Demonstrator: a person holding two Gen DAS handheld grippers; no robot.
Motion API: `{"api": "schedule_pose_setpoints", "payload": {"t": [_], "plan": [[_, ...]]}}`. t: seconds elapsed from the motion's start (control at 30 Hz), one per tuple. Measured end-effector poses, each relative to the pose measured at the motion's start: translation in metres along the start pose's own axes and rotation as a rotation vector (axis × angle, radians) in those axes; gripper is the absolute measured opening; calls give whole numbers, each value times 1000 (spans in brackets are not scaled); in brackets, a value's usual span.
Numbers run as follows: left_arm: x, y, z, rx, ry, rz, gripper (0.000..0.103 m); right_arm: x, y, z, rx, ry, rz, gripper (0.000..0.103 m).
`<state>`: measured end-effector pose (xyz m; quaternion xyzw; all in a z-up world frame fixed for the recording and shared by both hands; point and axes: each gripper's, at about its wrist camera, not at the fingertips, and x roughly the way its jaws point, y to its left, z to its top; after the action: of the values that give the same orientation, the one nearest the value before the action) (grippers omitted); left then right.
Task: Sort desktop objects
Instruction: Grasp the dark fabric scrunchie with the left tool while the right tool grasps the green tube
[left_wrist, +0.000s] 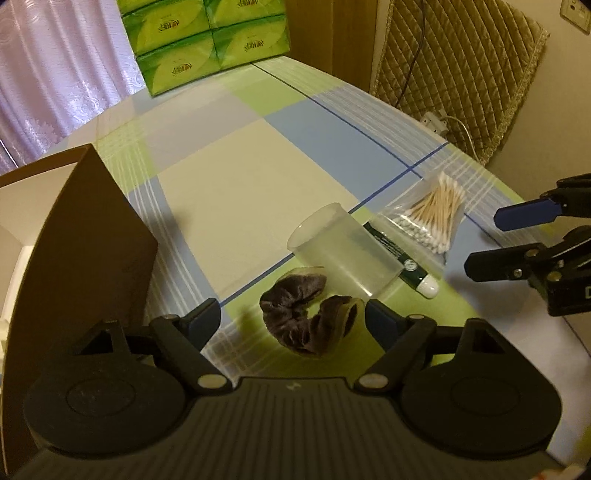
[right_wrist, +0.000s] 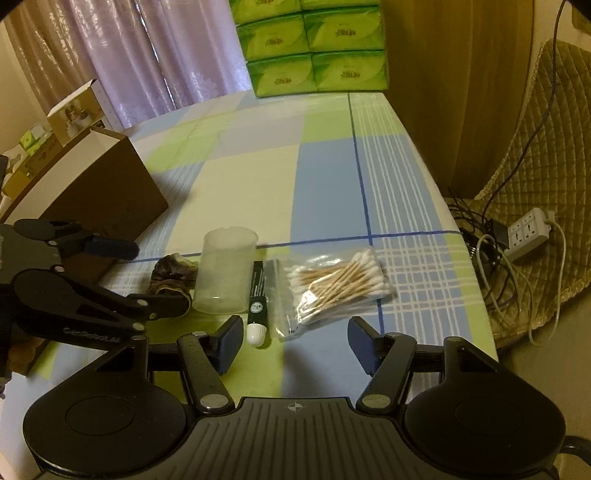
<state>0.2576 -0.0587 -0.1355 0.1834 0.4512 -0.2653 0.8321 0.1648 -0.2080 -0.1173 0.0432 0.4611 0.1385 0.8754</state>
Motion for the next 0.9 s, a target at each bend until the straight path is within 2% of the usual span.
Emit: {"api": "schedule_pose_setpoints", "payload": {"t": [0.1,0.17,0.2,0.23,0.27,0.47,0.73,0.9], "plan": [[5,1,-1,3,-4,-6,80,3,4,-1,-18,-5,11,59],[7,2,-2,-3,-7,-20,60,6,9,-1,-38,-3,19,51],[8,4,-3,-13,-3,-31,54,8,11,-1,-47,0,26,48],[9,6,-4,-28,1,-43,43,10,14,-1,-57,5,33,42],[9,7,-4,-42,3,-51,39,12,16,-1,-68,9,39,36],[0,16,-12,-100,0,-38,33,26,30,0,-128,27,54,21],[-19,31,-32,-182,11,-19,32,45,35,-2,-148,44,-3,13],[-28,36,-46,-219,25,-18,28,43,35,-6,-154,60,-15,10]]}}
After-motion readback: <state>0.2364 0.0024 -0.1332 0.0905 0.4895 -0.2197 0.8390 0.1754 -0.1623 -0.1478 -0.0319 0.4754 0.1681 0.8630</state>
